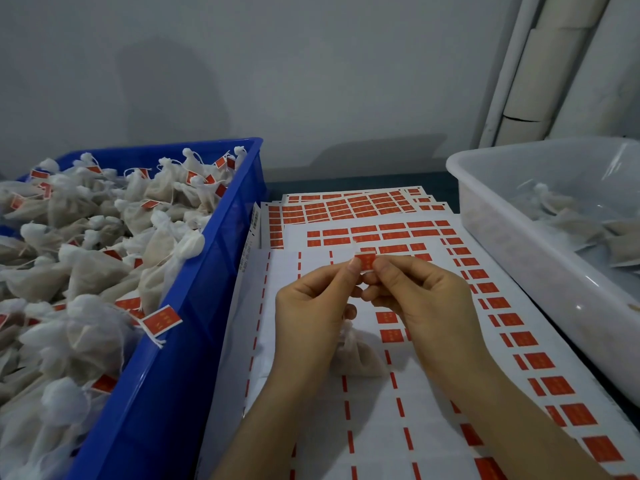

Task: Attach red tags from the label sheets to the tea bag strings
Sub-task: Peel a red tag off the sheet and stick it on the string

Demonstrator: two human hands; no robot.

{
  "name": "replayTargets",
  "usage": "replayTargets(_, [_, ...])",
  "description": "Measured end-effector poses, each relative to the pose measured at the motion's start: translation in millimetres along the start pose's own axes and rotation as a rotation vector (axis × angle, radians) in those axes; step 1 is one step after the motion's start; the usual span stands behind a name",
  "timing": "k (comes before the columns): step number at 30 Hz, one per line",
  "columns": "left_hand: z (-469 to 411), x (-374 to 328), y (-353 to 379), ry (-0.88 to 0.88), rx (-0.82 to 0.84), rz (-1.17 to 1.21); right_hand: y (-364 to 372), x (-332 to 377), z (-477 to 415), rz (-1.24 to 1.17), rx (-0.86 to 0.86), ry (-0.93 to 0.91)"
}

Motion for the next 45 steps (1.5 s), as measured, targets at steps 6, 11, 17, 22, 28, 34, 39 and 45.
replayTargets(6, [0.3, 0.2, -0.1, 0.01, -0.009, -0.003, 0.8, 1.5, 1.1, 0.02, -0.014, -0.014])
replayTargets(11, [-0.3, 1.3, -1.0, 0.002, -0.021, 0.006, 1.5, 2.2, 2.5, 0.042, -0.008, -0.028])
replayTargets(17, [-2.0, 2.3, -2.1, -0.026, -0.018, 0.042, 3.3, 4.2, 2.5, 0.011, 0.019, -0.033])
replayTargets(22, [-2.3, 2.7, -2.6, -0.04, 0.004, 0.065, 5.7, 5.0, 2.6, 0.047, 0.029, -0.057])
replayTargets(28, [-2.6, 2.8, -2.8, -0.005, 0.03, -0.009, 6.2, 5.0, 3.3, 0.117, 0.029, -0.082])
replayTargets(34, [-1.4, -1.2, -3.5, 0.043, 0.04, -0.035, 1.6, 6.7, 1.6, 0.151, -0.001, -0.121])
replayTargets(39, [-2.6, -0.3, -2.4, 0.005, 0.038, 0.004, 1.1, 7.2, 0.8, 0.149, 0.017, -0.103])
replayTargets(45, [-3.1, -0.4, -2.2, 0.015, 0.047, 0.042, 3.0, 6.6, 1.7, 0.127, 0.041, -0.071])
Point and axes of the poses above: each hand's wrist, its own z-axis away from the middle knuckle, its own y-axis out of the palm, x = y × z, the point moved 3 cm from there along -z, towards the middle knuckle, and after that the axes turned 2 degrees about -z, right-handed, at the moved point
